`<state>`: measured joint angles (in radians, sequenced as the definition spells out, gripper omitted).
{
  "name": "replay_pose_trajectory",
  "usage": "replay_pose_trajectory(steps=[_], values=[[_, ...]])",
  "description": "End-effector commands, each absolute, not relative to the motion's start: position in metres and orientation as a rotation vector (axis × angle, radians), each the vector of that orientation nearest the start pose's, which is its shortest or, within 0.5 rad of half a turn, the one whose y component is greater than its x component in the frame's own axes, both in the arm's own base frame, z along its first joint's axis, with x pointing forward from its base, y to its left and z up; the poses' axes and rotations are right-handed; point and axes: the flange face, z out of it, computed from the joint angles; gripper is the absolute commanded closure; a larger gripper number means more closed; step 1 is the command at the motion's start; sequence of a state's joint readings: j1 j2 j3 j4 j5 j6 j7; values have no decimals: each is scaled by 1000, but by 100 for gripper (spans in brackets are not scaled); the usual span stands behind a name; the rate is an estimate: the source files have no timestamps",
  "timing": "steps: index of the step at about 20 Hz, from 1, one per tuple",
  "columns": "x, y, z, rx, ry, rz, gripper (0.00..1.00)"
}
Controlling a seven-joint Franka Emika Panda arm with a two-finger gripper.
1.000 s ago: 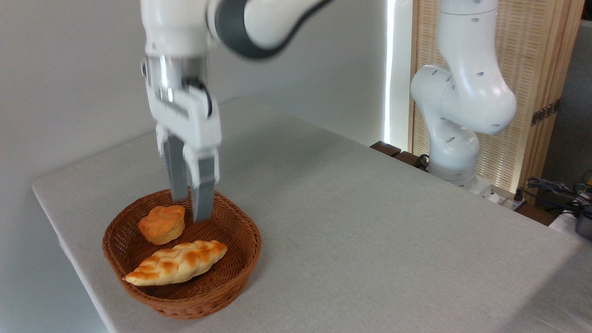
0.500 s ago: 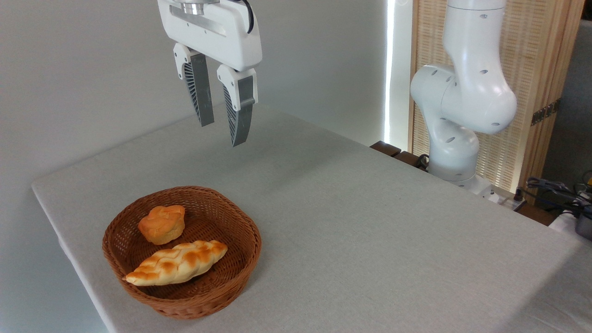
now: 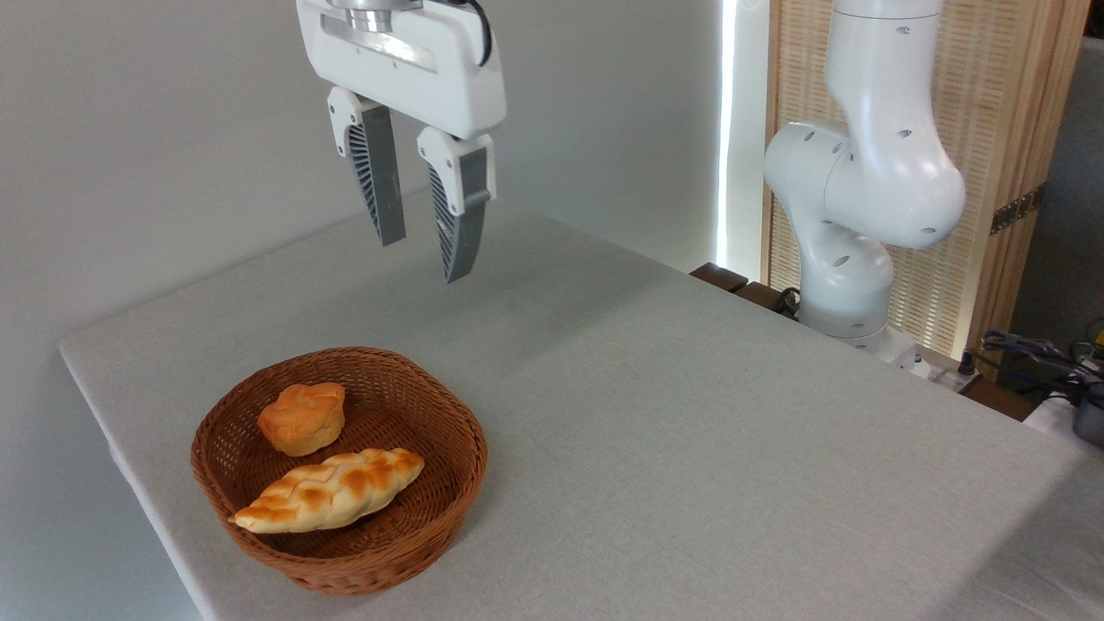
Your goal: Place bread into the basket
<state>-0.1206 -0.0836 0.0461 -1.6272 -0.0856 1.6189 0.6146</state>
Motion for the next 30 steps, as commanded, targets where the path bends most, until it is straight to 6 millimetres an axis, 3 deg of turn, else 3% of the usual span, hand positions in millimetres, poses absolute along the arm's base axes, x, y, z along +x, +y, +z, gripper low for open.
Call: replay_pose_trajectory(steps=[1, 22, 30], values=[[530, -51, 652, -3027, 1094, -125, 0], [531, -48, 657, -3000, 1074, -127, 0], [534, -49, 652, -2923, 1181, -97, 0]])
